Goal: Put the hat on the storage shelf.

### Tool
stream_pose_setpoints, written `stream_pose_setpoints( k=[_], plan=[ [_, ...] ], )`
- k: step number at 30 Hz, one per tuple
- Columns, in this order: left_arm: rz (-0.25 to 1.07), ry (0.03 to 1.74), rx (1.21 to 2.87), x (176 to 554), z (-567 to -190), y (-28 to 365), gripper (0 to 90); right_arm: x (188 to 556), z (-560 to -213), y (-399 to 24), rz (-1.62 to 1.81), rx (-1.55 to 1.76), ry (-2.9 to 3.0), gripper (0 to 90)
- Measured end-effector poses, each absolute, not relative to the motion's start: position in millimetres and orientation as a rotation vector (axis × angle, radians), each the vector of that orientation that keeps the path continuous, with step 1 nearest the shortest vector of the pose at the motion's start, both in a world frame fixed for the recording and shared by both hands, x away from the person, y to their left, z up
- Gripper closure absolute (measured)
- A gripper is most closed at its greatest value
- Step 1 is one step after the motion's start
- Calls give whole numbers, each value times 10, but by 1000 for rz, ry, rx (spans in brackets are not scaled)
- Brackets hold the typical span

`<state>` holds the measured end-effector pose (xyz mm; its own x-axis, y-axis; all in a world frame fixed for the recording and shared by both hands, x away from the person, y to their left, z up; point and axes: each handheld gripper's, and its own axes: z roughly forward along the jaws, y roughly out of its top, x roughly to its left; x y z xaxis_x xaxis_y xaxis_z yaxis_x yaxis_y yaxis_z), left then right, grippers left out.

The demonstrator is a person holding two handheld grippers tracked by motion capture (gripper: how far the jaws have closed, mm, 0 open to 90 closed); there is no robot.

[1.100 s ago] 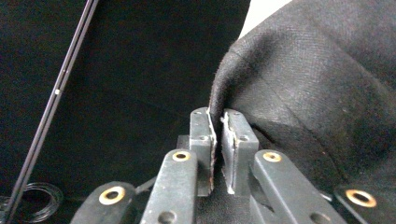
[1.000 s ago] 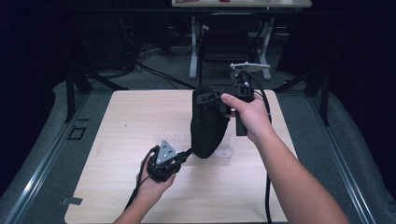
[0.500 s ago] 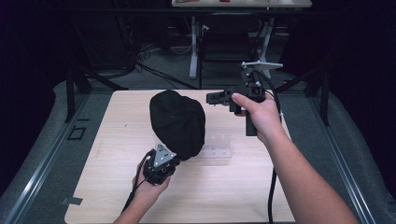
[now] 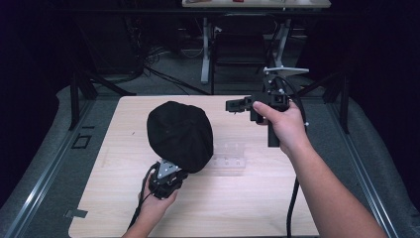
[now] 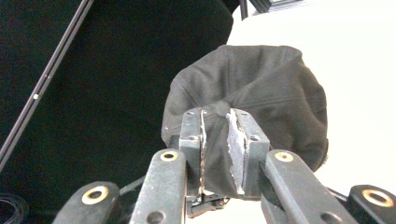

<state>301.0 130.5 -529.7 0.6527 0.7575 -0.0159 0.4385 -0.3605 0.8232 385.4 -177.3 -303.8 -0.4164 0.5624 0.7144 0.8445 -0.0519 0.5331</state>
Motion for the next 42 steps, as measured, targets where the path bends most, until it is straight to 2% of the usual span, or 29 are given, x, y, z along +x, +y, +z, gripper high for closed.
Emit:
stream_pose_setpoints(
  k=[10, 21, 30, 42],
  plan=[
    [470, 945, 2001, 2985, -5284, 1337, 801, 3813, -3047, -1851, -1456, -1535, -1966, 728],
    [420, 972, 1945, 2941, -5229, 1451, 588, 3748, -3109, -1998, -1416, -1620, -2005, 720],
    [403, 995, 1905, 2883, -5171, 1623, 535, 3641, -3196, -2105, -1387, -1683, -2084, 713],
    [391, 1081, 1861, 2793, -5190, 1926, 517, 3517, -3365, -2200, -1342, -1727, -2134, 706]
  ],
)
